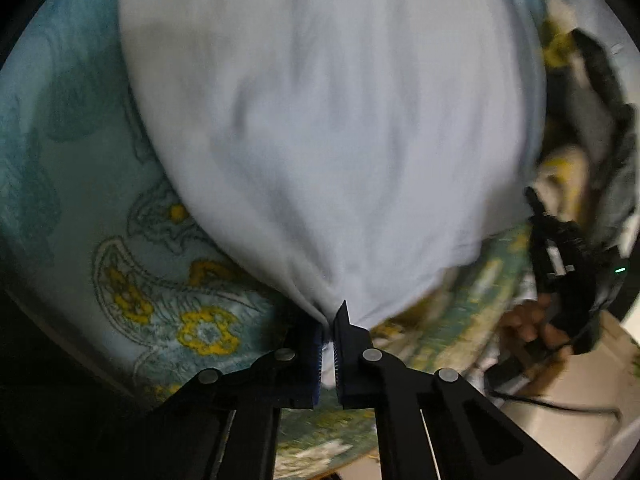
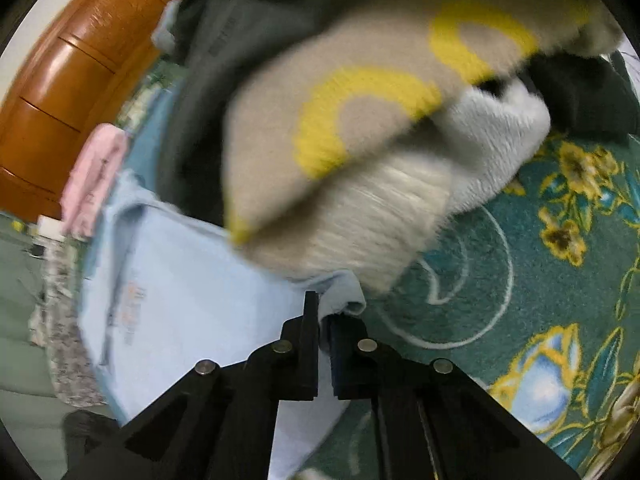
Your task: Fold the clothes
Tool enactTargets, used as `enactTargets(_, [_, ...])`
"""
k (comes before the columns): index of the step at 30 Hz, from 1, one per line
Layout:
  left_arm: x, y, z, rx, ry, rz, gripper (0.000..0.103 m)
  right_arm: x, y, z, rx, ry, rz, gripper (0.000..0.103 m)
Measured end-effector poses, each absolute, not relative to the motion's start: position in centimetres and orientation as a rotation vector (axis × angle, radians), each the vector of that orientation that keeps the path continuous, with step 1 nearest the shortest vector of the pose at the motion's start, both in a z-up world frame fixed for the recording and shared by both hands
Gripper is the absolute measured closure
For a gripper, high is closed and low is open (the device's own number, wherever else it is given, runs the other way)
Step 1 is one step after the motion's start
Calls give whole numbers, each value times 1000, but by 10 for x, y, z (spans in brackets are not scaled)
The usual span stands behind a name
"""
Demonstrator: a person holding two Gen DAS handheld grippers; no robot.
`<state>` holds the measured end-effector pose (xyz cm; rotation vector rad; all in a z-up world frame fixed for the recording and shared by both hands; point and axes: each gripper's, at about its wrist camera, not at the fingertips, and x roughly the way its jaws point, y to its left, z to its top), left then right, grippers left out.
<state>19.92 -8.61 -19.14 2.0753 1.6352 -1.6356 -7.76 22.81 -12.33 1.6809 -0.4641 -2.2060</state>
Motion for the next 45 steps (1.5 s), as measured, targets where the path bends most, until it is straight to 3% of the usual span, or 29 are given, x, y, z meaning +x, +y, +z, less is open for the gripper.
enactTargets(8, [201, -177, -128, 1726, 2041, -1761, 98, -40, 179, -32, 1411, -652, -2120, 100])
enactTargets(16, [199, -278, -153, 1330, 2304, -1578, 98, -108, 20, 1, 1469, -384, -2045, 100])
enactTargets(19, [186, -308, -171, 1252, 2343, -1522, 98, -133, -60, -5, 1551, -224, -2023, 100])
enactTargets(22, [173, -344, -202, 1156, 2436, -1439, 97, -151, -114, -23, 1615, -187, -2038, 100])
enactTargets(25, [168, -368, -224, 1055, 2480, -1409, 83, -168, -159, -40, 1672, -181, -2049, 98])
enactTargets(27, [171, -381, -227, 982, 2483, -1448, 48, -177, -176, -49, 1693, -218, -2039, 97])
enactTargets(29, [175, -391, -226, 921, 2476, -1502, 40, -183, -189, -56, 1683, -252, -2006, 94])
enactTargets(31, [175, -393, -220, 960, 2410, -1598, 40, -182, -190, -56, 1638, -264, -2014, 81])
enactTargets(33, [170, -390, -206, 1090, 2226, -1787, 40, -178, -178, -56, 1603, -288, -2032, 78])
enactTargets(45, [115, -302, -150, 1659, 757, -2629, 40, -114, -22, -95, 1747, -410, -2040, 77])
